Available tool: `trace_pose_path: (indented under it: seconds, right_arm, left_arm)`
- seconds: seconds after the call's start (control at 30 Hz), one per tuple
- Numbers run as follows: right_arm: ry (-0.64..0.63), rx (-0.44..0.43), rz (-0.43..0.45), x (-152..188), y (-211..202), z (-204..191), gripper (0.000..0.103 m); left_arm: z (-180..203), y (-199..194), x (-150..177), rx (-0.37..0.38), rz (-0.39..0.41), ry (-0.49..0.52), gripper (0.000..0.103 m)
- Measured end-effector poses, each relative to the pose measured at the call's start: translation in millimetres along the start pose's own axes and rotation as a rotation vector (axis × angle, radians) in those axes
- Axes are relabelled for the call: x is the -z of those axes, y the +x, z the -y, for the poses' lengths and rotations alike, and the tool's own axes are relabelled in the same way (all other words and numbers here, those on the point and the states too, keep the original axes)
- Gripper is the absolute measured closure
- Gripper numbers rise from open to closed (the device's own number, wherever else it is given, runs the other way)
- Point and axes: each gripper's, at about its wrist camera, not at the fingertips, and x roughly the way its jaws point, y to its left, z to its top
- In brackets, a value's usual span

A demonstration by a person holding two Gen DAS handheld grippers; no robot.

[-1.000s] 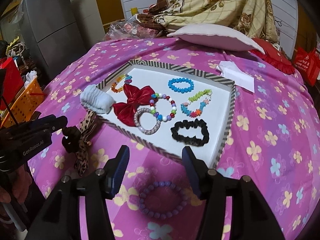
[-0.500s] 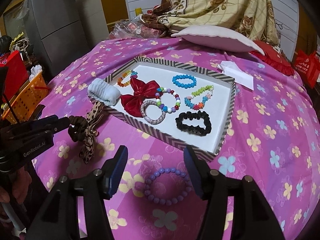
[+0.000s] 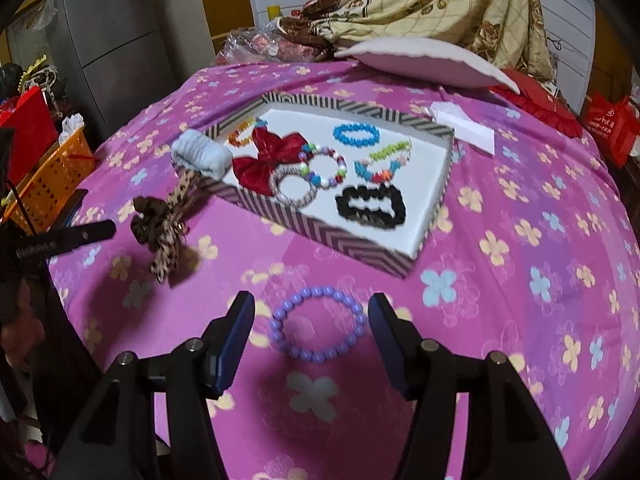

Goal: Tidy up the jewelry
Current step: 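Grasp the leopard bow with brown scrunchie using left tool while right tool grasps the purple bracelet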

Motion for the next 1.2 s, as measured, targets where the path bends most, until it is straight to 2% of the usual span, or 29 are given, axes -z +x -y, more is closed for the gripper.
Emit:
trace_pose_path:
  seconds: [0.27,0.67,0.87,1.1,1.17,1.2]
  right_arm:
    - [0.015,0.013,-0.038,17,15,14,0.041]
    - [-0.002,0.040,-0.048,16,39,19,0.041]
    - [0.002,0.042,-0.053,17,46,21,0.041]
    - [-0.018,0.038,-0.043,13,52,22,0.041]
    - [-0.021,0.039,-0.029,12,53,22,0.047]
    - [-0.023,0.043,-0.025,12,53,22,0.055]
  left_arm:
    - [-13,18,-4,0.101,-0.065,-0.151,0.058]
    - [-22,46,-23,0.112,-0.086,-0.305,0.055]
    - [-13,59,-28,0.106,-0.112,-0.291,0.052]
    - [0,80,-26,0.061,-0.156,-0.255,0.052]
    - [2,80,-26,0.042,-0.145,-0.234,0.053]
    - [3,81,-26,0.036,-0.145,-0.224,0.058]
